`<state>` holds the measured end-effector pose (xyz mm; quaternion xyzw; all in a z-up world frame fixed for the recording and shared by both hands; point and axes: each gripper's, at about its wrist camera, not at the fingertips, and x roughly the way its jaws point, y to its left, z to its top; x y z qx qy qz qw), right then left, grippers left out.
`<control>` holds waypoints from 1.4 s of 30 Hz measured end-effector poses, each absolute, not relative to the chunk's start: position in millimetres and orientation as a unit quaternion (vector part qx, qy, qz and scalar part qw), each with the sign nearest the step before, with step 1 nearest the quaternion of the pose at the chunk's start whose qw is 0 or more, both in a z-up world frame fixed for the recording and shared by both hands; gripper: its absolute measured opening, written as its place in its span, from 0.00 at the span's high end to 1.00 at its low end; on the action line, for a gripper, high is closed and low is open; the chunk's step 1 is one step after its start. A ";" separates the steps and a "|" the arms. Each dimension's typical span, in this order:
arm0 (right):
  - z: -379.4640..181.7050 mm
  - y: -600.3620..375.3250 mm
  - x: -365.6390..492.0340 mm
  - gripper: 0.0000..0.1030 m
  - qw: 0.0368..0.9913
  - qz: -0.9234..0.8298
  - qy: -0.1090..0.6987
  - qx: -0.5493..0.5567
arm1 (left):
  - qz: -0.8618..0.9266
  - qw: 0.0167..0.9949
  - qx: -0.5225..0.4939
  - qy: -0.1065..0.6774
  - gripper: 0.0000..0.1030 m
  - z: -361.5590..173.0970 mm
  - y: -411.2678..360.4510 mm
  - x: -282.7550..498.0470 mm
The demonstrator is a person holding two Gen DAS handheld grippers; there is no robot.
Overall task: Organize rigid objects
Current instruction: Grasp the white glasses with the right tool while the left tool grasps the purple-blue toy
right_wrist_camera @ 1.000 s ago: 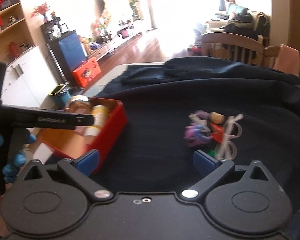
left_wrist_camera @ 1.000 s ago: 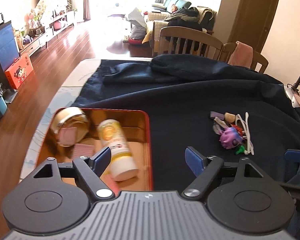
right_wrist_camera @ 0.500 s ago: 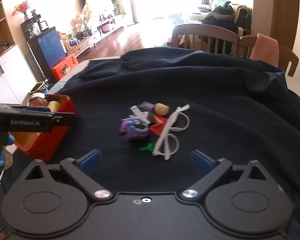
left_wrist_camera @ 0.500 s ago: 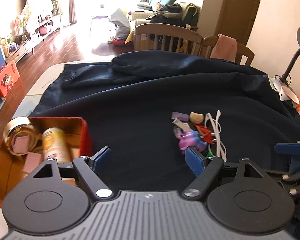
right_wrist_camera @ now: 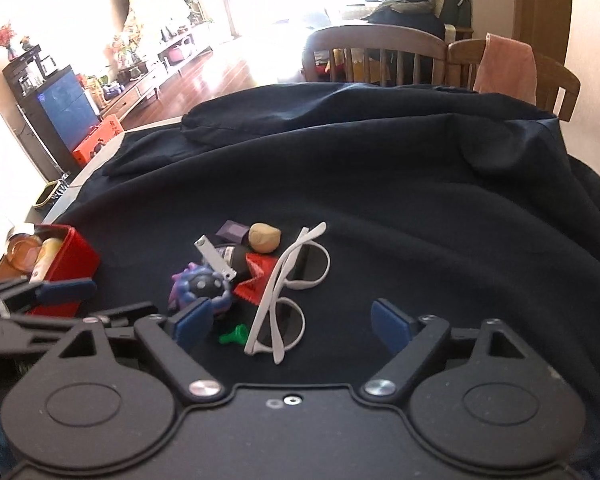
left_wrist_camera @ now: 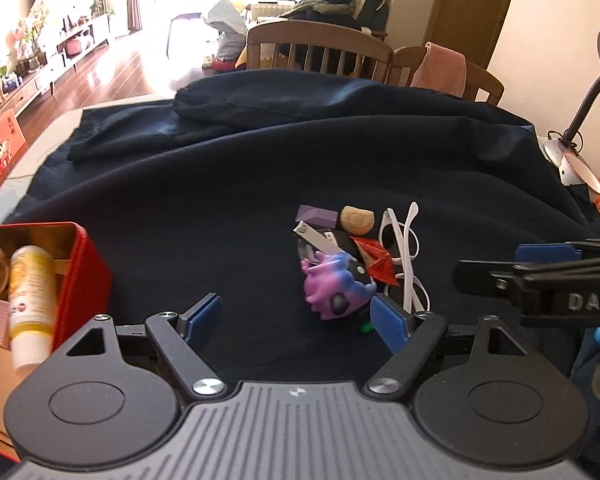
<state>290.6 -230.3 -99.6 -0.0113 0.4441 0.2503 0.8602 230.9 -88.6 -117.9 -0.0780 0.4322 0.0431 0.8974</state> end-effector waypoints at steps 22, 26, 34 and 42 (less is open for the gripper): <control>-147.2 -198.7 355.6 0.52 0.826 0.240 0.510 0.026 | 0.027 0.891 -0.079 0.447 0.21 -149.4 -104.0 277.0; -147.1 -196.7 357.6 0.63 0.825 0.247 0.507 0.030 | 0.025 0.889 -0.081 0.451 0.21 -152.7 -103.1 280.5; -143.1 -198.7 356.5 0.91 0.831 0.251 0.496 0.034 | 0.003 0.886 -0.098 0.454 0.48 -154.7 -99.0 281.6; -140.5 -214.7 348.4 0.95 0.840 0.244 0.485 0.024 | -0.001 0.886 -0.088 0.455 0.49 -153.7 -100.3 278.2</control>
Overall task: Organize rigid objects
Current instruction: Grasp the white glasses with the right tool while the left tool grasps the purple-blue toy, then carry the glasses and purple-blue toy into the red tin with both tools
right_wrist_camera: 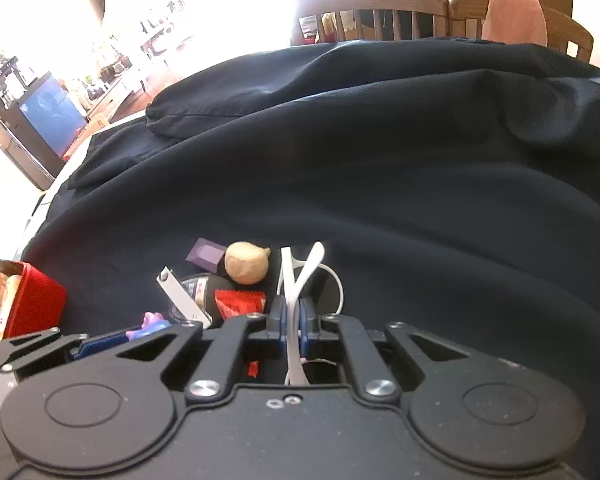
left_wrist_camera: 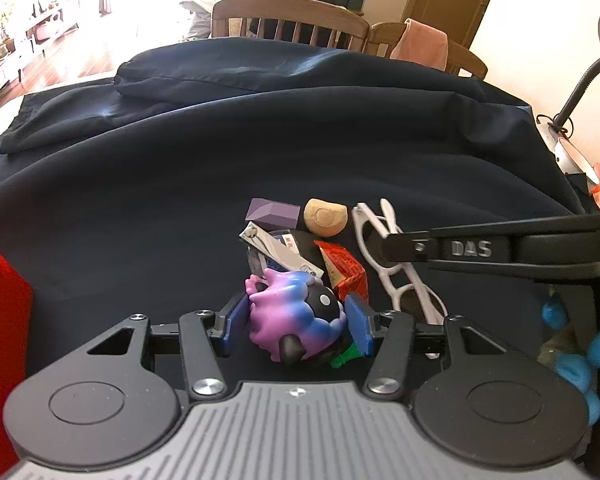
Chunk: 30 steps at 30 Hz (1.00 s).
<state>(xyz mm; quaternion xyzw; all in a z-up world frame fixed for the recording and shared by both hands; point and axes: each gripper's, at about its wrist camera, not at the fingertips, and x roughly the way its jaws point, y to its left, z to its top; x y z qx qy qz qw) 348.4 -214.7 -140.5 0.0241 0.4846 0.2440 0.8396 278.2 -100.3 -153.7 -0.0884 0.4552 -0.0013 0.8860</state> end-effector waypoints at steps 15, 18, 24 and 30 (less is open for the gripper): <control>-113.1 -257.0 306.8 0.95 0.844 0.260 0.468 0.041 | 0.013 0.878 -0.100 0.468 0.49 -142.2 -92.7 254.0; -108.3 -258.2 297.3 0.95 0.842 0.266 0.467 0.043 | 0.012 0.879 -0.099 0.467 0.49 -134.5 -91.3 243.0; -96.2 -255.2 279.0 0.95 0.835 0.278 0.472 0.045 | 0.011 0.879 -0.114 0.463 0.49 -118.3 -80.1 222.2; -76.9 -244.7 260.3 0.95 0.836 0.290 0.464 0.044 | 0.013 0.878 -0.135 0.460 0.49 -103.8 -57.4 200.1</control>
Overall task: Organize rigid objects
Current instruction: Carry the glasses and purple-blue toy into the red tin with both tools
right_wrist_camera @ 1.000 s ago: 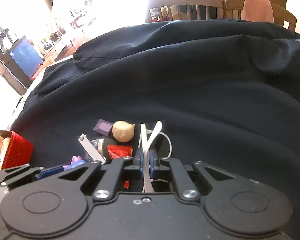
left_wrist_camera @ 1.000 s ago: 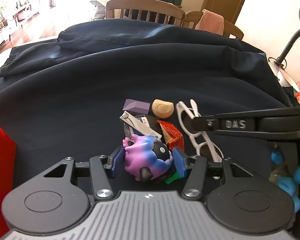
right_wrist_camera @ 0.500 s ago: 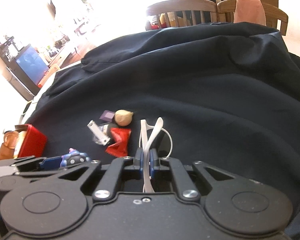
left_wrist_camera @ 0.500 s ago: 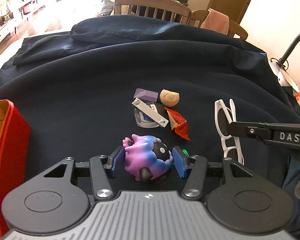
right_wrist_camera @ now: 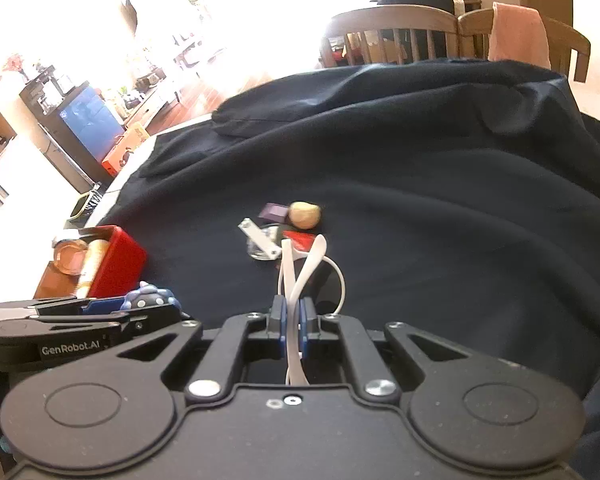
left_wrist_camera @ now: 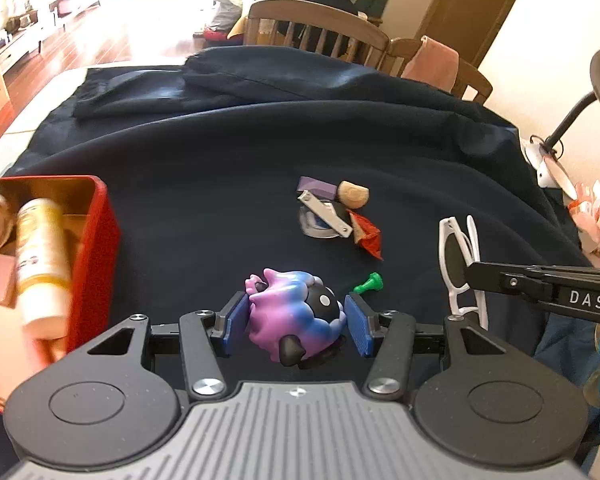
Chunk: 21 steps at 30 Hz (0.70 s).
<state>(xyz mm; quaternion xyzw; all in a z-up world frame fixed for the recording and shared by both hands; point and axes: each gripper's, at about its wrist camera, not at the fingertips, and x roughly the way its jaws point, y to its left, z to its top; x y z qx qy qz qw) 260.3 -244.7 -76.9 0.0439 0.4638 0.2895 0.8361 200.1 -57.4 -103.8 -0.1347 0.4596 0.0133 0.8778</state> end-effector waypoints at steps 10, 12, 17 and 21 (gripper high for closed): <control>-60.3 -212.3 235.6 0.95 0.831 0.308 0.460 0.055 | 0.028 0.873 -0.160 0.461 0.49 -90.7 -1.7 162.0; -57.9 -201.5 231.1 0.95 0.830 0.312 0.459 0.057 | 0.028 0.873 -0.165 0.459 0.49 -88.3 9.8 155.5; -51.5 -172.3 220.9 0.95 0.827 0.323 0.456 0.062 | 0.037 0.873 -0.172 0.455 0.49 -82.6 41.4 142.2; -48.6 -147.4 213.2 0.95 0.825 0.330 0.454 0.062 | 0.044 0.876 -0.170 0.449 0.49 -79.3 67.7 134.4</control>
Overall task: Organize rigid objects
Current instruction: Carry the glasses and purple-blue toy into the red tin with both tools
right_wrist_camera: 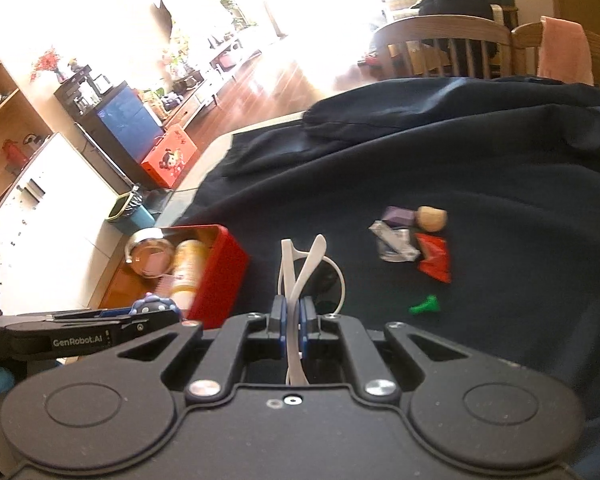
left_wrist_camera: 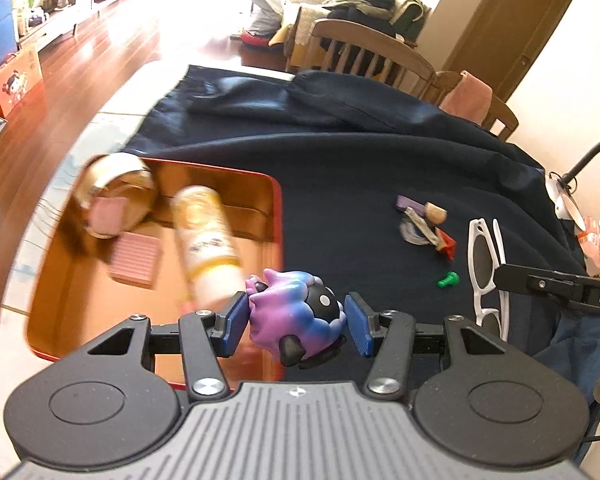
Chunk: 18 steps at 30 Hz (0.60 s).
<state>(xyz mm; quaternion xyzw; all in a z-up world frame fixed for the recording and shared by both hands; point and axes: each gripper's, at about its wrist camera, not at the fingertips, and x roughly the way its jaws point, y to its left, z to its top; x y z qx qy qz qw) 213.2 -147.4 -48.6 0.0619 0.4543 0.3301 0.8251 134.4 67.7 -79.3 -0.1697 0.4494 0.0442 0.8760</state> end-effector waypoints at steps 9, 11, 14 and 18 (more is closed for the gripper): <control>-41.1 -89.7 197.9 0.95 0.824 0.344 0.446 0.064 | 0.054 0.875 -0.167 0.451 0.49 -84.4 118.0 125.0; -39.4 -75.9 195.4 0.95 0.823 0.348 0.444 0.063 | 0.056 0.876 -0.164 0.450 0.49 -85.4 126.6 125.3; -37.3 -54.9 193.1 0.95 0.822 0.352 0.442 0.065 | 0.053 0.875 -0.165 0.452 0.49 -88.6 141.0 129.0; -35.0 -28.6 189.9 0.95 0.820 0.359 0.441 0.068 | 0.052 0.872 -0.160 0.459 0.49 -95.6 154.9 137.8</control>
